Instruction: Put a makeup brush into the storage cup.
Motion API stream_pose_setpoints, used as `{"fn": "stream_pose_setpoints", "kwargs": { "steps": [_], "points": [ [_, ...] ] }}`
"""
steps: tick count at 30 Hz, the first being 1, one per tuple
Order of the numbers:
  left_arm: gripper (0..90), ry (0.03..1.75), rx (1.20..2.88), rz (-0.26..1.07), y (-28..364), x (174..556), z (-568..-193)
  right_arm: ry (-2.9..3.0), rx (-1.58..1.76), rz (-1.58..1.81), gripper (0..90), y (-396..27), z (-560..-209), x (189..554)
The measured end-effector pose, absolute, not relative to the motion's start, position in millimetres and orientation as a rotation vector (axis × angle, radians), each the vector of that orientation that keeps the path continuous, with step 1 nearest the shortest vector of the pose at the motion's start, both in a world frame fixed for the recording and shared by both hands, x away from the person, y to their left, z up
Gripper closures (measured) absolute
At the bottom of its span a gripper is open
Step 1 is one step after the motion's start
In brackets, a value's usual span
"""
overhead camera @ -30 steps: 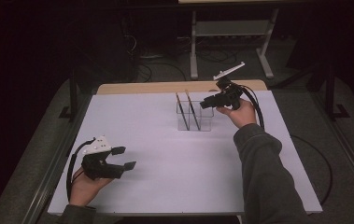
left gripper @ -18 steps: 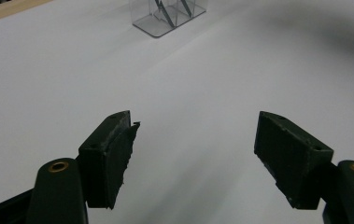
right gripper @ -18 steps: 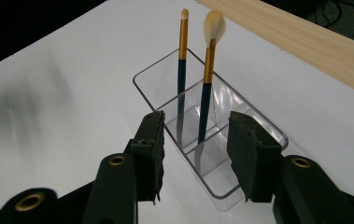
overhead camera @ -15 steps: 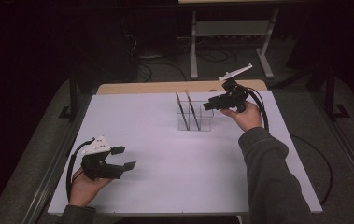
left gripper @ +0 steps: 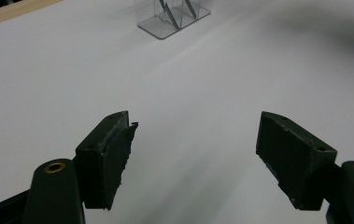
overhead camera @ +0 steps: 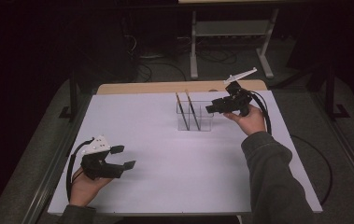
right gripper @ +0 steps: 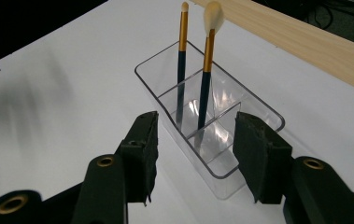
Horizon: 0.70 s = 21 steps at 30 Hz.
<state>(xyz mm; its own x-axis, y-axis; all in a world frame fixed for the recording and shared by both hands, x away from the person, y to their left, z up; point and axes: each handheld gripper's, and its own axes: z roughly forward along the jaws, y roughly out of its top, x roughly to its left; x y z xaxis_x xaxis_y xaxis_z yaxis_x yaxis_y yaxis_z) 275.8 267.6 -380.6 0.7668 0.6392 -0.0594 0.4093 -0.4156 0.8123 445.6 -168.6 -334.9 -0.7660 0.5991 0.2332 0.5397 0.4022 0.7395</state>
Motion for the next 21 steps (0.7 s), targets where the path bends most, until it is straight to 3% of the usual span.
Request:
{"fn": "stream_pose_setpoints", "kwargs": {
  "steps": [21],
  "points": [
    [24.9, 0.795, 2.058, 0.326, 270, 275, -380, 2.555, 1.026, 1.356, 43.5, -176, -339, 430]
  ]
}}
